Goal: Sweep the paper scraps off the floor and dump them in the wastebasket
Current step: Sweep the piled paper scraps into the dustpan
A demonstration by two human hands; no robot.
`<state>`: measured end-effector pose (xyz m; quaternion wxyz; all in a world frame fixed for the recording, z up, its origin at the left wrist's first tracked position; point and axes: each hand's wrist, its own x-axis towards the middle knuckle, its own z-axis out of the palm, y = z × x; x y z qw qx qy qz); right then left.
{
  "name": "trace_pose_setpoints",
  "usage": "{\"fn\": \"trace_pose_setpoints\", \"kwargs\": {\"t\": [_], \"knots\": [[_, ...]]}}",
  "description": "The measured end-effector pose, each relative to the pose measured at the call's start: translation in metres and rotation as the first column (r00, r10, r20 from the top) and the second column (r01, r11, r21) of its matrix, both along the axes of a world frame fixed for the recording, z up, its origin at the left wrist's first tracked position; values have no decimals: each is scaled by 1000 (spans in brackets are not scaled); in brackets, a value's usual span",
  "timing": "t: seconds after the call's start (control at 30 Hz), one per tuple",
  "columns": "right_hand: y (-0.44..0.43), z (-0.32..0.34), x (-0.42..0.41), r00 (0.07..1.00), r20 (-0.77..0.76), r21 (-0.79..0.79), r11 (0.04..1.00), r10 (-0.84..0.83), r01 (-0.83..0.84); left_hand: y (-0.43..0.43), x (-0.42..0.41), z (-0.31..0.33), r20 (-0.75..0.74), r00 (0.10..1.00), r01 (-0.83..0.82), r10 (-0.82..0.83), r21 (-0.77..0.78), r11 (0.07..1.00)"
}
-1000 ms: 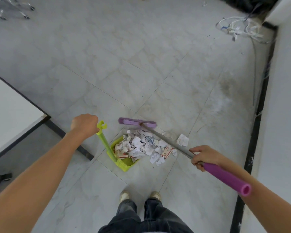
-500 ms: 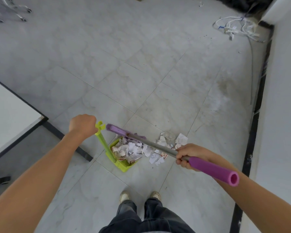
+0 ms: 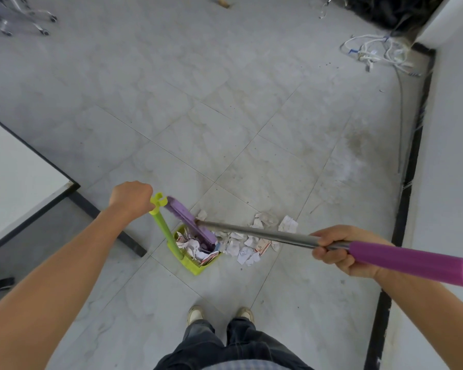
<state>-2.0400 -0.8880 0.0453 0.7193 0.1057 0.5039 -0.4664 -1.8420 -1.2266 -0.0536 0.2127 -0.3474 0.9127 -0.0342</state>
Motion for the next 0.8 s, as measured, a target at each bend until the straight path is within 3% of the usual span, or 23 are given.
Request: {"fn": "trace_pose_setpoints", "kwargs": {"t": [0.23,0.57,0.7,0.8], "knots": [[15,14,-31,972,-235,9,1000,-4,7,-2,-2,-2,-15,1000,8,-8,19,1000],[43,-28,-70,830,-546,304,950,118,65,-8,-6,0,35,991,123,-125,59,991],[41,-52,-62,839,-534,368,923,109,114,-9,-10,-1,35,990,136,-139,60,989],[41,-70,-49,899,-431,317,919,-82,236,-12,-12,-1,25,992,118,-120,71,990]]}}
